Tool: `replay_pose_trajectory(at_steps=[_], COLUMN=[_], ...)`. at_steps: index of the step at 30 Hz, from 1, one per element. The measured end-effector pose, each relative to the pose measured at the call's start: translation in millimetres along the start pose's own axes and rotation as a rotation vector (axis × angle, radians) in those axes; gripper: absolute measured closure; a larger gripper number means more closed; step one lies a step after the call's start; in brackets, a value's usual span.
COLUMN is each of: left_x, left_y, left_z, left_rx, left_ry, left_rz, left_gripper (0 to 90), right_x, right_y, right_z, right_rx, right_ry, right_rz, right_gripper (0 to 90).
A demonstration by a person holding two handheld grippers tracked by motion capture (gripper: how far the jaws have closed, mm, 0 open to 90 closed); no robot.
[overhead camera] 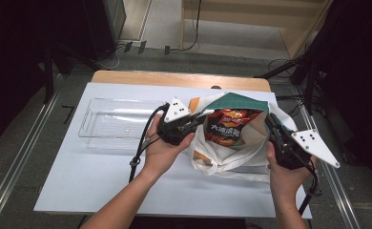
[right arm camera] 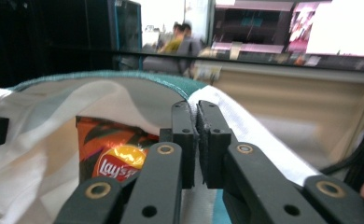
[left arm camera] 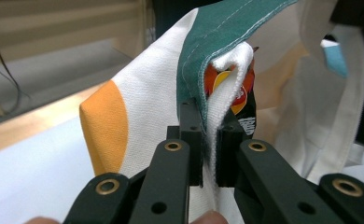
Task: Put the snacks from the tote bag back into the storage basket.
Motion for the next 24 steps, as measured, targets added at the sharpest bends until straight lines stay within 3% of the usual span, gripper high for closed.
replay_pose_trajectory(at_steps=[1, 3, 4, 7, 9, 11, 13, 15, 16, 20, 22, 24], left_x=[0.8, 1.2, 1.1, 1.1, 0.8, -0.3, -0.4, 0.1, 0.3, 0.1, -0.1, 0.0], left_y=[0.1, -1.0, -1.4, -2.0, -1.5, -0.8, -1.6, -3.2, -3.6, -1.4, 0.3, 2.4], left_z=[1.4, 2.9, 3.2, 5.1, 7.3, 7.6, 7.7, 7.7, 7.5, 7.6, 8.9, 11.3], left_rx=[0.003, 0.008, 0.005, 0.000, -0.010, -0.007, -0.008, -0.008, -0.008, -0.010, -0.013, -0.016], left_ry=[0.004, 0.008, 0.009, 0.016, 0.014, 0.010, 0.012, 0.016, 0.017, 0.017, 0.021, 0.028], left_rz=[-0.006, -0.016, -0.018, -0.015, -0.027, -0.048, -0.044, -0.036, -0.033, -0.031, -0.032, -0.029], left_gripper=[85.9, 86.3, 86.4, 86.5, 86.5, 86.3, 86.1, 85.6, 85.4, 85.3, 85.2, 84.6], right_x=[1.4, 1.6, -0.5, -6.1, -3.2, 12.2, 31.9, 62.8, 74.9, 108.0, 126.6, 141.6], right_y=[0.6, 3.1, 7.5, 23.1, 37.6, 62.7, 79.6, 94.8, 97.7, 98.6, 103.2, 111.5], right_z=[0.5, -2.9, -9.5, -30.4, -37.0, -33.2, -23.2, -4.0, 4.1, 30.7, 38.5, 39.6], right_rx=[-0.016, -0.017, -0.023, -0.021, -0.062, -0.164, -0.228, -0.304, -0.312, -0.242, -0.246, -0.291], right_ry=[0.010, 0.010, -0.023, -0.102, -0.111, -0.050, 0.029, 0.167, 0.210, 0.301, 0.388, 0.436], right_rz=[0.033, 0.049, 0.051, 0.025, 0.014, -0.021, -0.044, -0.027, -0.015, -0.030, -0.046, -0.047], right_gripper=[76.2, 61.4, 58.3, 56.4, 63.7, 70.7, 72.6, 69.3, 69.5, 78.4, 84.2, 90.0])
Point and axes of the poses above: each handheld gripper's, and its own axes: z roughly forward along the jaws, x roughly out of its underside, y roughly to its left, the point moved 8 cm from there along z, roughly forward along the jaws, and after that the axes turned 5 degrees about -z, right-handed, at the moved point
